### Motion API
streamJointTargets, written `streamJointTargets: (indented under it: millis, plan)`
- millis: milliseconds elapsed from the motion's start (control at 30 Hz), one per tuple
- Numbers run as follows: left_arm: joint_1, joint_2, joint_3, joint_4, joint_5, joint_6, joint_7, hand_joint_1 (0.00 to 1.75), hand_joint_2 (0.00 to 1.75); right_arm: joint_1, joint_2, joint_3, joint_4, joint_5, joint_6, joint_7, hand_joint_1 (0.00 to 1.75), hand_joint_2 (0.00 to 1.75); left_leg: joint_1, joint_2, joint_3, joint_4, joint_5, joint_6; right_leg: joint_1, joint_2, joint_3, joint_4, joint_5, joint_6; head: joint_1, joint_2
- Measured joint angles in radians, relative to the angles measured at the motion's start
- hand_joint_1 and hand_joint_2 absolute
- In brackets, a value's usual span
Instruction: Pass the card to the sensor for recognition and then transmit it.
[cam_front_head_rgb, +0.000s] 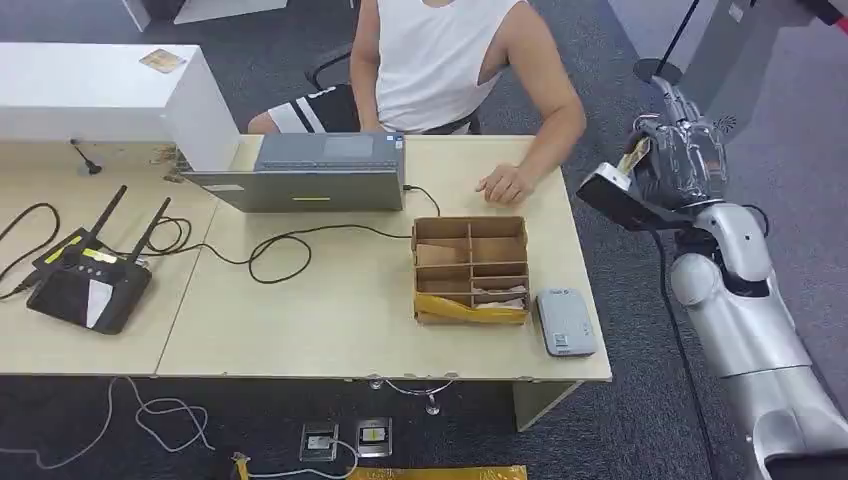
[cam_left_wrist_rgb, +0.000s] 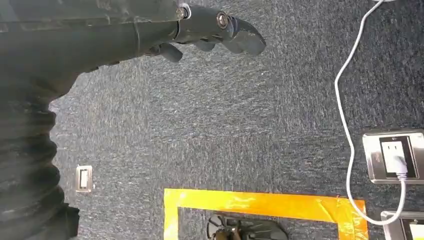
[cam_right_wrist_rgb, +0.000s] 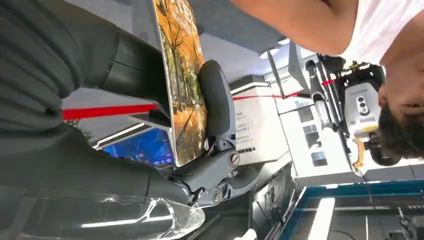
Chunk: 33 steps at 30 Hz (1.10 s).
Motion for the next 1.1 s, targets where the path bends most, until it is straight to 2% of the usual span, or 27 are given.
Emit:
streamJointTargets:
  millis: [433, 733, 1100]
  plan:
    - [0.004, 0.0, -0.002, 0.0, 0.024, -0.004, 0.018, 0.0, 1.75, 0.137, -0.018, -0.059, 0.001, -0.126, 0.027, 0.005, 1.75, 1.75, 0.0, 0.001, 0.0, 0.0, 0.0, 0.0, 0.0, 0.001, -0.001, -0.001, 0.0, 0.0, 0.0, 0.0]
    - [0.004, -0.001, -0.004, 0.0, 0.027, -0.015, 0.024, 0.0, 1.75, 0.288, -0.009, -0.072, 0.019, -0.122, 0.015, -0.007, 1.75, 1.75, 0.0, 0.001, 0.0, 0.0, -0.001, -0.001, 0.0, 0.001, -0.001, 0.0, 0.0, 0.0, 0.0, 0.0]
    - [0.004, -0.001, -0.011, 0.0, 0.02, -0.023, 0.027, 0.0, 1.75, 0.35, 0.023, -0.068, 0.044, -0.095, 0.013, -0.002, 1.75, 1.75, 0.0, 0.002, 0.0, 0.0, -0.001, -0.001, 0.0, 0.002, -0.001, 0.0, 0.0, 0.0, 0.0, 0.0]
